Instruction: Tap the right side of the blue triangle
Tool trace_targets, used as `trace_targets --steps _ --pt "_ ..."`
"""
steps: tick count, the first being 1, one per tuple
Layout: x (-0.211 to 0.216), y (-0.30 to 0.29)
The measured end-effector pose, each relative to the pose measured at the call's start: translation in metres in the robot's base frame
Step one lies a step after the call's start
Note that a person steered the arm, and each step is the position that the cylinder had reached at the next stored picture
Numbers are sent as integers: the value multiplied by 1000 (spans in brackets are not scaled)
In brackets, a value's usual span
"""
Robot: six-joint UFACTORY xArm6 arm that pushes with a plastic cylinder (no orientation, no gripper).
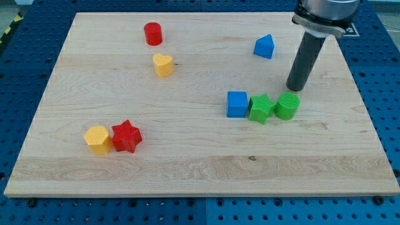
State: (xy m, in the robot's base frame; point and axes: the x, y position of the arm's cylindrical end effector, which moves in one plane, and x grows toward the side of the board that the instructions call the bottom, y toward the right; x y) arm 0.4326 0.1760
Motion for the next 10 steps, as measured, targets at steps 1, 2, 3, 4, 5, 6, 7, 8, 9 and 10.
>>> trace_targets --steps 1,2,3,4,5,6,7,8,9,10 --pt "13 0" --pt "16 -1" --pt "28 -2" --pt "28 -2" --pt "28 -1" --pt "11 35" --pt "-30 49" --pt "-73 49" --pt "-104 48" --pt "-121 28"
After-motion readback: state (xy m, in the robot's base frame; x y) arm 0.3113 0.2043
